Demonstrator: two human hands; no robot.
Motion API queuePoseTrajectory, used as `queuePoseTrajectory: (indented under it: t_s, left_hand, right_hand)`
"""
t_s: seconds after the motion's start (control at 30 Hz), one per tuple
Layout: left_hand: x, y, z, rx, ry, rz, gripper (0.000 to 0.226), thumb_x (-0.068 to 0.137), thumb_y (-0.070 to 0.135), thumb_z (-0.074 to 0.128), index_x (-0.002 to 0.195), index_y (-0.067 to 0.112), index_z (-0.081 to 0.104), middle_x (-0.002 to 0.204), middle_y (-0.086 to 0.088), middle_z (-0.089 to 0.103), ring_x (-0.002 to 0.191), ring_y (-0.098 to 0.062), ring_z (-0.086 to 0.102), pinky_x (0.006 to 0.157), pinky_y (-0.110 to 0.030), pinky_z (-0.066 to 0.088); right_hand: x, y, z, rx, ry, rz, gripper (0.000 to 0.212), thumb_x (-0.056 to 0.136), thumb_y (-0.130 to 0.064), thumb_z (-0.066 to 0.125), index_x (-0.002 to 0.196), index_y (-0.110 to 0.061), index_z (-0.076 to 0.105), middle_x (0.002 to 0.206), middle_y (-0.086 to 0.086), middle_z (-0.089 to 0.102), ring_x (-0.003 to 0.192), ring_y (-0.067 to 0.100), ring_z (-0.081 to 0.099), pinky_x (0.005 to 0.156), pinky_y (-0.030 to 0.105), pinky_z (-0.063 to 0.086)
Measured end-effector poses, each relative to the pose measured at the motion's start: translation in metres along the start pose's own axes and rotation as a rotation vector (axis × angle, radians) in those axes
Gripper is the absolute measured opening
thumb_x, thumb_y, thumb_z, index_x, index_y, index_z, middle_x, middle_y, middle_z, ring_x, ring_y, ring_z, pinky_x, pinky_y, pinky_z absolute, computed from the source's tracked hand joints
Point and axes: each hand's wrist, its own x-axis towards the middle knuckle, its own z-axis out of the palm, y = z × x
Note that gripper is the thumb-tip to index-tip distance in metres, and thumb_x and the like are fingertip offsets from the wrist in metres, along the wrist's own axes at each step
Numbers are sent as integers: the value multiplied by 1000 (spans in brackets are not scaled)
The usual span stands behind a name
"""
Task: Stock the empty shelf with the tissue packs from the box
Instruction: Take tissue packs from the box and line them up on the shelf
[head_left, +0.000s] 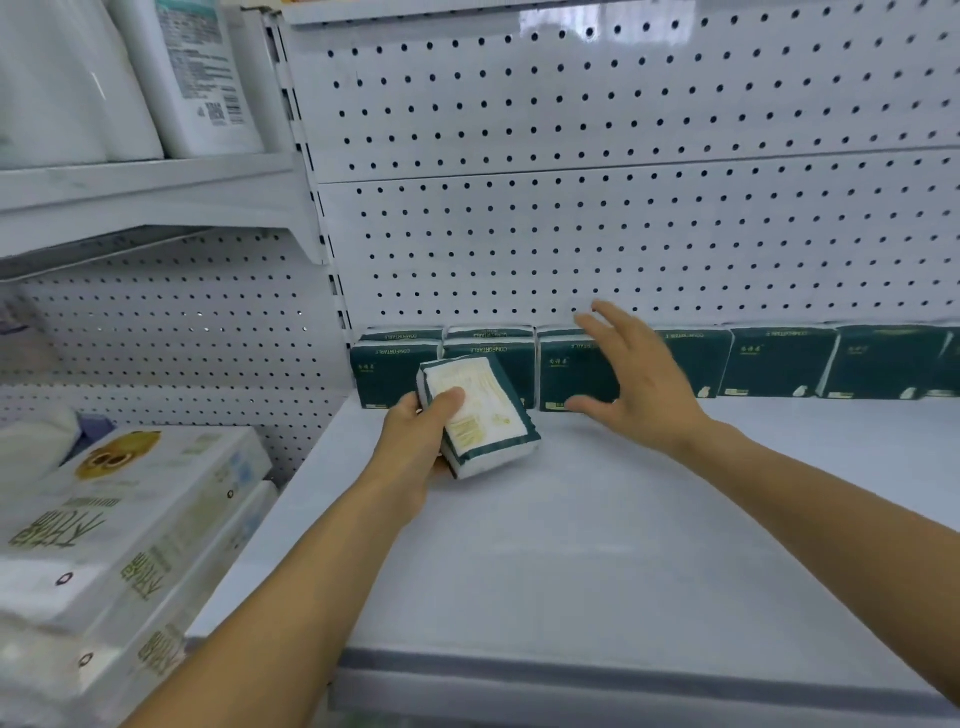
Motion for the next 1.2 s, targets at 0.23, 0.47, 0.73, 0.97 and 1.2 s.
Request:
queuePoseTrajectory:
  t_s: [0.23,0.47,0.73,0.97,1.2]
  left_hand:
    - [-22,6,28,-141,-146,-50,25,99,26,54,118,10,63,105,-12,72,91,-25,69,77,-43,59]
    - [-27,3,20,111,-153,87,59,93,59,48,141,28,41,136,3,52,118,-19,55,93,-38,51]
    - [-40,6,31,41,-249,238,31,96,24,62,126,29,60,104,2,73,96,-18,71,73,-33,59]
    - [-39,-15,57,305,-289,329,19,91,15,67,107,22,60,103,-2,62,86,-13,70,77,-34,61]
    - [-16,-15,96,778,-401,655,34,90,35,67,122,32,53,123,16,55,114,2,50,96,-17,38]
  right_hand:
    - [-28,-69,-17,301,13,-186,61,76,-30,80,128,-22,49,136,0,49,123,17,47,89,35,52]
    - [-41,-71,-53,1112,64,605,18,93,-23,63,104,-8,65,98,6,73,92,23,69,80,38,59]
    - [-61,-65,-65,1199,-10,659,29,92,-25,64,116,-10,60,100,10,73,92,26,70,75,38,59]
    - [-77,-34,-68,993,-80,694,48,76,-12,81,117,-22,57,100,-4,74,90,15,70,61,21,52]
    - [-89,32,-76,714,-55,709,30,77,-15,80,104,-18,67,97,5,71,87,21,66,70,33,58]
